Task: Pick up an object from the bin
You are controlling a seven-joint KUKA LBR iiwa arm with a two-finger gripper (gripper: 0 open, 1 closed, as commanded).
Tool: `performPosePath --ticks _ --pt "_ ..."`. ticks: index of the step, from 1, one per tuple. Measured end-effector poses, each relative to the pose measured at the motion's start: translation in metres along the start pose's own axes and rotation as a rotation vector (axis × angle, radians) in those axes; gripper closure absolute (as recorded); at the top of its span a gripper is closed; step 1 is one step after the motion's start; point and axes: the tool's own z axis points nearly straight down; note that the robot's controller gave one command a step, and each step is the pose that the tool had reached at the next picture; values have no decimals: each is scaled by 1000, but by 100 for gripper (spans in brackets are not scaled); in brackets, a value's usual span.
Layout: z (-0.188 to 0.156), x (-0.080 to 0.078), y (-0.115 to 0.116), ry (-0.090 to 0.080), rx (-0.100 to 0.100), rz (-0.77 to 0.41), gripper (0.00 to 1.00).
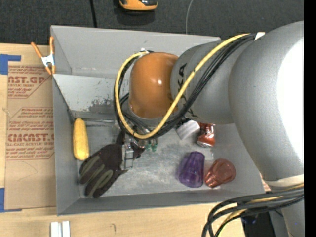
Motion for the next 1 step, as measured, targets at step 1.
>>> performPosePath --ticks 1 --pt "-24 0 19 16 2 19 0"
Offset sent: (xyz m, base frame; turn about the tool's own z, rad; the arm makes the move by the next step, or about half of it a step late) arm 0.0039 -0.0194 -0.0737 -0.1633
